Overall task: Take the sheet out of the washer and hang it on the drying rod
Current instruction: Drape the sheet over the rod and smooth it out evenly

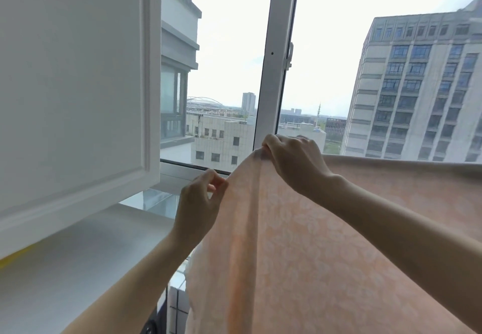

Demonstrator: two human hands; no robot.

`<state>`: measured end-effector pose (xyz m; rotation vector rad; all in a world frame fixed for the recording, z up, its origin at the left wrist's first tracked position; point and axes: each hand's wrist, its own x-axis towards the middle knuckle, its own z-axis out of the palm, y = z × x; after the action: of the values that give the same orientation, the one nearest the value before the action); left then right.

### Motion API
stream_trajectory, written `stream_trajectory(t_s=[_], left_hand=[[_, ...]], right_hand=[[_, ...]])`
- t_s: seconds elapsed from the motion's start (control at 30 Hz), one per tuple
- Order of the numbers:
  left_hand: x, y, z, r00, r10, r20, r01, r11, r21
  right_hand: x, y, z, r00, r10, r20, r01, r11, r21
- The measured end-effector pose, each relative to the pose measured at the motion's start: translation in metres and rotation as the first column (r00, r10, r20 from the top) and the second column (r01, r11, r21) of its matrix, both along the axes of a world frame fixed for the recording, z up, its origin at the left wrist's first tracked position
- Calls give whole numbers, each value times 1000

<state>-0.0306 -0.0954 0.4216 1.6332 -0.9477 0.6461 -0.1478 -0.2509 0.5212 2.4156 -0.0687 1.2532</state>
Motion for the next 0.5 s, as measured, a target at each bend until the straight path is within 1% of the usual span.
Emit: stream_trajectory(t_s=[0.1,0.2,0.27,0.37,0.5], left_hand=[[-9,3,-23,996,-83,-32,84,995,44],[-19,6,-35,994,-99,-40,103,988,116],[-26,6,-43,994,-84,-63,93,984,154],[-36,9,-60,996,-40,-79,58,969,239],[-52,21,-92,988,53,-143,-3,943,332]], right_hand=[[-5,0,-11,997,75,5,-75,996,52],[-6,2,-16,993,112,-47,-111,993,28],[-4,6,-22,992,84,-95,-86,996,-16],[-6,19,-40,984,-26,-173,2,991,-136],[-17,23,-71,974,26,-227,-70,980,-186]])
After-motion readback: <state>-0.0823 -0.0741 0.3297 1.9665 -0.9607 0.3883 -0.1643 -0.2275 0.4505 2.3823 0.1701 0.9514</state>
